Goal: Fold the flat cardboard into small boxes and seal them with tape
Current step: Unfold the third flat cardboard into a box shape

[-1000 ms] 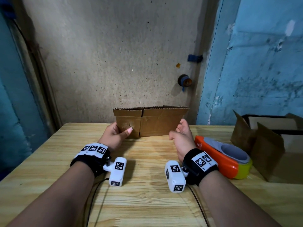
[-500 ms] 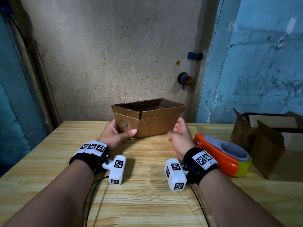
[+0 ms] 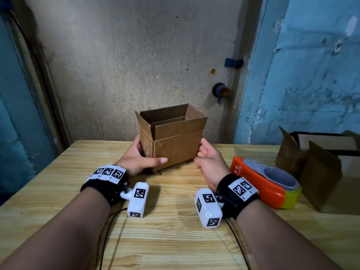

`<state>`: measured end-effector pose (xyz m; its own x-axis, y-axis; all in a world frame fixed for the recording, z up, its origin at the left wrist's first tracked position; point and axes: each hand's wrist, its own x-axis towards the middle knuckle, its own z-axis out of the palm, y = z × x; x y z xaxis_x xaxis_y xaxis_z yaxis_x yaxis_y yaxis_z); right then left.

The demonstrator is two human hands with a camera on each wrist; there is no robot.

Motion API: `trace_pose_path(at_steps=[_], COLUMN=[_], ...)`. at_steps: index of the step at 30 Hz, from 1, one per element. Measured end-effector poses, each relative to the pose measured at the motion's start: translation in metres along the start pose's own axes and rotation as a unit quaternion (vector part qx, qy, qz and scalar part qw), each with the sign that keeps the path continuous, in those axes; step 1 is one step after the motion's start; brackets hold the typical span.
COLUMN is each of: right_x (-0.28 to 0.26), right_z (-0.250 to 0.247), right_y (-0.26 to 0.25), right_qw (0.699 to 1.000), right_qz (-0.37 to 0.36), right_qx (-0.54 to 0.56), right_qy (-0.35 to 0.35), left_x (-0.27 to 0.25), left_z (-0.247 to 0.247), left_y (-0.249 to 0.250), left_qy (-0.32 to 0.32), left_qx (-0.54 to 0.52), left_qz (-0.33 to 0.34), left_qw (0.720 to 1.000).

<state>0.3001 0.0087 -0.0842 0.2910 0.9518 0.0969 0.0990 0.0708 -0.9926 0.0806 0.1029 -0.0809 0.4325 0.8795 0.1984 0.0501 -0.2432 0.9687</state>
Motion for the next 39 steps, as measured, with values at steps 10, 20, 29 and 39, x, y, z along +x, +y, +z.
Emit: trace_pose_path(at_steps=[10, 20, 29, 39], right_x=[-0.005, 0.005, 0.011, 0.022], right_z=[-0.003, 0.009, 0.006, 0.007], right_y=[-0.006, -0.003, -0.002, 0.01], right_qw=[0.999, 0.957, 0.953, 0.97], right_qz=[0.008, 0.006, 0.003, 0.089], right_qx=[0.007, 0.277, 0.287, 0.217], right_qy=[0.036, 0.086, 0.096, 0.068], left_x=[0.0, 0.019, 0.016, 0.02], left_z=[-0.003, -0.001, 0.006, 0.003], left_y=[-0.001, -0.021, -0.013, -0.023], left_qy=[-0.006, 0.023, 0.011, -0.065], left_qx=[-0.122, -0.194, -0.197, -0.256], left_qz=[-0.008, -0.001, -0.016, 0.016], left_qw=[0.992, 0.981, 0.98, 0.964])
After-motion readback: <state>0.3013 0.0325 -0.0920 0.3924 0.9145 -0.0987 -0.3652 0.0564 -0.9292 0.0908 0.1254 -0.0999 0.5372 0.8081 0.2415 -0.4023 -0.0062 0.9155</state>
